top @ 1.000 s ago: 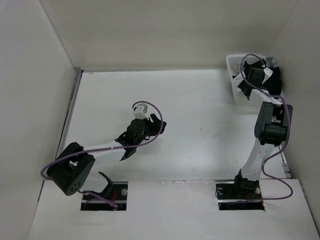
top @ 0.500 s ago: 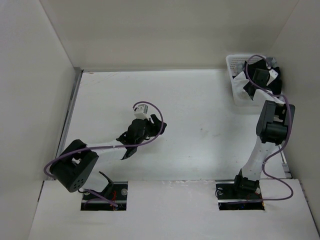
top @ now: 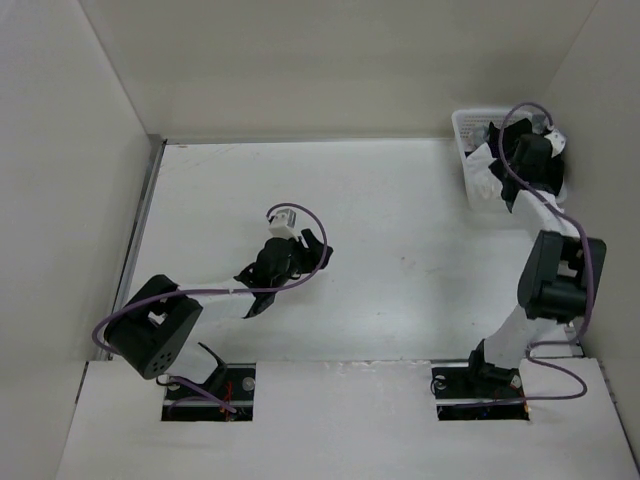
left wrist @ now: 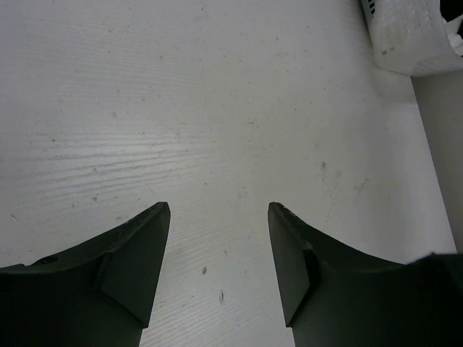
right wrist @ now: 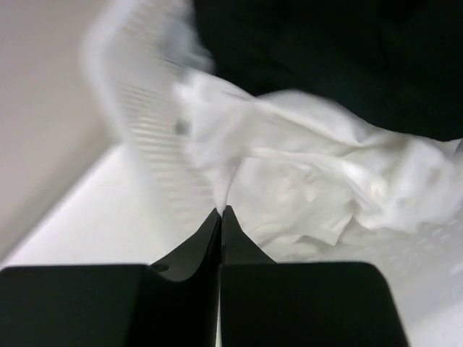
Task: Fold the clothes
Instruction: Grab the tank top from the pile, then move the tank top to the center of the board
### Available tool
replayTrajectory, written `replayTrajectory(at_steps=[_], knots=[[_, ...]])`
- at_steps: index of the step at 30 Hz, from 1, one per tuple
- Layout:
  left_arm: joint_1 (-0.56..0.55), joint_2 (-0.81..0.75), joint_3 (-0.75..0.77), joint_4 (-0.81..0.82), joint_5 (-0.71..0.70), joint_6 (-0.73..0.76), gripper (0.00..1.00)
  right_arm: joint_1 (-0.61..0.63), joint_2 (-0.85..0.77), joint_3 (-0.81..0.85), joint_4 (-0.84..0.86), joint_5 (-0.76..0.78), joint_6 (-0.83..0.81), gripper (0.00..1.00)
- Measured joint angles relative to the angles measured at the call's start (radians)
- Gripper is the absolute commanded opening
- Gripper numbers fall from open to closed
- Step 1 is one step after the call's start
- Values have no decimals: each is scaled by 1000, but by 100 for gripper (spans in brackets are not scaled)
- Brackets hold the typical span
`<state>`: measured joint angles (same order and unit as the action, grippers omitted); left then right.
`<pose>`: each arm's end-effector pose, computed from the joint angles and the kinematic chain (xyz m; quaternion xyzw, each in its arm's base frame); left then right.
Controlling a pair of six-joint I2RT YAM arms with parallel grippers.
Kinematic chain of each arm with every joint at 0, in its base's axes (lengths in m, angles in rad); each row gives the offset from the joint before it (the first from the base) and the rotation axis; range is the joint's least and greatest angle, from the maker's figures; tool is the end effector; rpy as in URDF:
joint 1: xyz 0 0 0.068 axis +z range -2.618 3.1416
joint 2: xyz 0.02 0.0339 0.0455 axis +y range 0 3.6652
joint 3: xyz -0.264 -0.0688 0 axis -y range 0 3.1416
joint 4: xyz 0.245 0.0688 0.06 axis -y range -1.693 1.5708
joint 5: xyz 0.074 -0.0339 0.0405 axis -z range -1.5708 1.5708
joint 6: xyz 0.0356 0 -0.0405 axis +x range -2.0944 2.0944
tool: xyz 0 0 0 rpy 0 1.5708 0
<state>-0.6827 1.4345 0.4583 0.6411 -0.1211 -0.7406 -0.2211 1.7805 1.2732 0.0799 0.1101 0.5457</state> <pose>0.2156 -0.1697 0.1698 -0.0586 0.8123 -0.3403 0.4701 0.4068 -0.0954 0.2598 0.3417 0.7676 0.0416 0.5406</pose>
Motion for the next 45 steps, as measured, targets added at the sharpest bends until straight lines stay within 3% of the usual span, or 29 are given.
replayTrajectory(at_steps=[5, 10, 16, 20, 26, 29, 33, 35, 37, 38, 40, 43, 45], knots=[[2, -19, 0, -8, 0, 0, 54, 100, -382, -13, 80, -19, 15, 0], [6, -122, 0, -34, -5, 0, 54, 320, -678, 84, 136, -46, -10, 0], [16, -326, 0, -100, -50, 1, 54, 623, -827, 244, 129, -57, -95, 1], [43, -470, 0, -154, -84, 1, 54, 720, -838, 296, 136, -54, -121, 2], [123, -610, -23, -235, -119, -5, 54, 726, -690, 124, 224, -75, -50, 5], [158, -605, -52, -264, -123, -9, 54, 705, -446, 29, 316, -132, 39, 5], [181, -534, -72, -316, -121, -11, 54, 654, 30, 82, 336, -196, 149, 5], [180, -492, -73, -332, -114, -11, 54, 618, 245, 169, 270, -200, 187, 12], [172, -459, -73, -340, -109, -11, 54, 576, 380, 249, 186, -194, 212, 29], [164, -442, -73, -341, -107, -11, 54, 553, 418, 282, 147, -190, 222, 39], [130, -408, -73, -340, -104, -10, 54, 505, 440, 328, 82, -180, 229, 49], [49, -347, -73, -342, -100, -1, 53, 447, 380, 337, 61, -153, 209, 52], [-7, -303, -73, -349, -96, 4, 53, 428, 270, 270, 63, -122, 174, 47]])
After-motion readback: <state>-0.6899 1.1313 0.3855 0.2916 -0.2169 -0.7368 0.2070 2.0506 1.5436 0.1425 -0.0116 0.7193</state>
